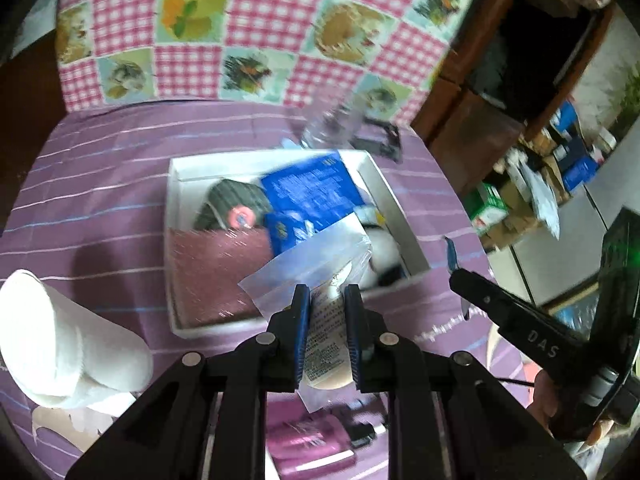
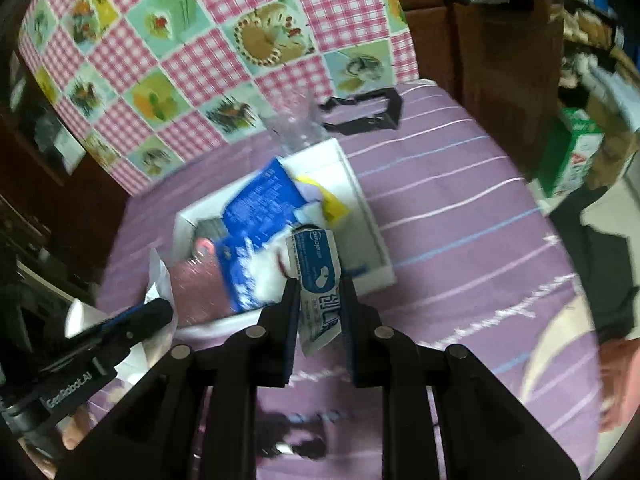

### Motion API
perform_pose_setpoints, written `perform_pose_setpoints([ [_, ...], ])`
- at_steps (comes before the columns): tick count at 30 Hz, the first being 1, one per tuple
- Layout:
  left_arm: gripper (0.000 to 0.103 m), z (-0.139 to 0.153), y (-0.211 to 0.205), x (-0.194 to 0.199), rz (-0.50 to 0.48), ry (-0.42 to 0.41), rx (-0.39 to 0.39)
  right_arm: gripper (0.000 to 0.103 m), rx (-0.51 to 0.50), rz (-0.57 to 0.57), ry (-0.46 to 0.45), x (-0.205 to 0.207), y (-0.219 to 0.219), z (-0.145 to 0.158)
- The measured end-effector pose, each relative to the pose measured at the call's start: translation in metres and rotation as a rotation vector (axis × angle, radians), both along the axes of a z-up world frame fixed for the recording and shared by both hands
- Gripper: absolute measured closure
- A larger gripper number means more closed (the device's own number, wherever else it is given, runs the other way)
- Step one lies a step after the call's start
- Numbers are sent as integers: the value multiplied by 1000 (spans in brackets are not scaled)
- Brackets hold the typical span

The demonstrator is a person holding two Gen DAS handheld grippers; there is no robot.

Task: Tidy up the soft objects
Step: 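Carry the clear bag over the tray with the left gripper while the right carries the tube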

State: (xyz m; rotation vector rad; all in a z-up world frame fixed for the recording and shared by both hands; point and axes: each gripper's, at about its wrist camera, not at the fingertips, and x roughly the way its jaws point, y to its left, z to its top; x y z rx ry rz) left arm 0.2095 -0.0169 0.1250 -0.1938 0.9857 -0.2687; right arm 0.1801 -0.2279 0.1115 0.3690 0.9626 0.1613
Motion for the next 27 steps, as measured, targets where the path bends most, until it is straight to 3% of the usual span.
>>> perform_pose_setpoints([
  [5, 86, -11, 15, 12, 35, -14, -20, 82, 90, -15, -27, 14, -2, -22],
  [8, 86, -20, 16, 20, 62, -34, 8, 82, 112, -28, -61, 19, -5, -30],
  [15, 86, -35, 10, 31, 122, -116, 101, 82, 52, -94, -145, 31, -14, -40],
  [20, 86, -49, 4, 39, 144, -107, 186, 82, 29, -59, -160, 39, -11, -48],
  [24, 85, -58, -2, 42, 136, -86, 215, 81, -53, -47, -143, 44, 0, -57],
  [27, 84, -63, -6, 43, 132, -83, 234, 81, -23, -26, -120, 47, 0, -69],
])
